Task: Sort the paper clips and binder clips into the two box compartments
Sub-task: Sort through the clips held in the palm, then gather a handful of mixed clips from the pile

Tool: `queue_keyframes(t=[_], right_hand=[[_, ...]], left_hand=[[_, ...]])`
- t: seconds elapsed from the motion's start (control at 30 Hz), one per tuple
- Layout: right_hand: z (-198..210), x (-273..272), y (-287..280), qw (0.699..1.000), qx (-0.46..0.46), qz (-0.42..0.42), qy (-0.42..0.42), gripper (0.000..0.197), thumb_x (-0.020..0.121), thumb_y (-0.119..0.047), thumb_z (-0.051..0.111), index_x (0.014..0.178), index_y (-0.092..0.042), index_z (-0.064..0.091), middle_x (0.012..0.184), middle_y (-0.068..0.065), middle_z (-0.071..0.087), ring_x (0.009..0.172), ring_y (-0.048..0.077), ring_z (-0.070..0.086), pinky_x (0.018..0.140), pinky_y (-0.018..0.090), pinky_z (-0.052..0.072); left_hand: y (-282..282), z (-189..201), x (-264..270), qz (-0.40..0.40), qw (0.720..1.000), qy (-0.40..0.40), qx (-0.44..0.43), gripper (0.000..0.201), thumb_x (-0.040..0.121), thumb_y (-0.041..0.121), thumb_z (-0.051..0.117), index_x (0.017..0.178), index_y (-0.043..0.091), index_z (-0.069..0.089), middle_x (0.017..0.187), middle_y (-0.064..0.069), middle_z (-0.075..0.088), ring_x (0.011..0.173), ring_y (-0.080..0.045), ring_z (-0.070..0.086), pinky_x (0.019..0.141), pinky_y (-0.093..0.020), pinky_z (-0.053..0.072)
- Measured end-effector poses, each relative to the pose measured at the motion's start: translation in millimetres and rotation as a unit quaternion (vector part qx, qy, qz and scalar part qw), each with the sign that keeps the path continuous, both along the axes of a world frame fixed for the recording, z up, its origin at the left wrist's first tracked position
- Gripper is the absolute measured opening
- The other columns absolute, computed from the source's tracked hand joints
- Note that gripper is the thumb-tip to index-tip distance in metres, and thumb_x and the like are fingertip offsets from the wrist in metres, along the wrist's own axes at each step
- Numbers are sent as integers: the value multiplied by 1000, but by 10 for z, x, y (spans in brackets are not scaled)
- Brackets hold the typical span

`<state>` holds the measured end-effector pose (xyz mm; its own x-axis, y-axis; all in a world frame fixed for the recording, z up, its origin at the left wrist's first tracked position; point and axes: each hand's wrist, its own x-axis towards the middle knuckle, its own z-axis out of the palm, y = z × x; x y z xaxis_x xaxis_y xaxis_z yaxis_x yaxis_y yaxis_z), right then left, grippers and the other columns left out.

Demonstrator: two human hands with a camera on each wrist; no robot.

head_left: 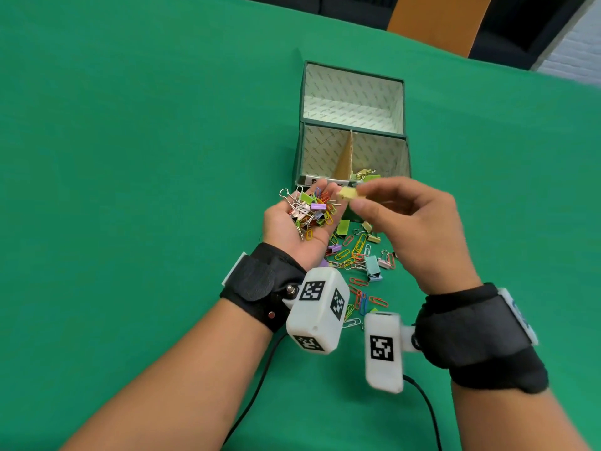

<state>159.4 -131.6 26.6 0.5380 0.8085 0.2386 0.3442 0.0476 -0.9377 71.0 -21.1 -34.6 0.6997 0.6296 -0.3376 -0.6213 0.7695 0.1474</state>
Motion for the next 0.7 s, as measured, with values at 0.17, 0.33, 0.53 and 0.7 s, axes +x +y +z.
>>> queue_keyframes(t=[0.17, 0.33, 0.53, 0.7], right_hand=[[34, 258, 211, 985, 77, -155, -16, 23, 73, -9, 81, 86, -22, 68, 82, -5, 69, 73, 2, 63, 68, 22, 52], [127, 616, 441, 959, 25, -250, -130, 13, 74, -26, 79, 76, -29, 66, 77, -13, 68, 76, 3, 65, 82, 30, 55], [37, 495, 293, 952, -161, -169, -198, 9, 79, -32, 75, 87, -30, 71, 75, -14, 63, 75, 9, 56, 72, 22, 43], [9, 129, 208, 975, -115, -30, -189, 6, 79, -29, 76, 82, -33, 74, 65, -24, 64, 58, 1, 49, 56, 13, 41]], left_hand=[[-9, 1, -25, -5, 1000, -14, -10, 42, 99, 22, 33, 96, -6, 63, 88, -22, 67, 74, -32, 70, 76, -47, 57], [11, 17, -34, -7, 1000, -8, -20, 42, 100, 23, 33, 97, -6, 63, 89, -22, 67, 77, -32, 69, 77, -48, 56], [24, 12, -39, -4, 1000, -10, -19, 43, 100, 24, 33, 97, -7, 63, 88, -21, 68, 77, -31, 69, 77, -47, 57], [-4, 27, 1, -5, 1000, 11, -9, 40, 99, 22, 34, 96, -6, 63, 86, -21, 67, 76, -31, 67, 66, -39, 60]])
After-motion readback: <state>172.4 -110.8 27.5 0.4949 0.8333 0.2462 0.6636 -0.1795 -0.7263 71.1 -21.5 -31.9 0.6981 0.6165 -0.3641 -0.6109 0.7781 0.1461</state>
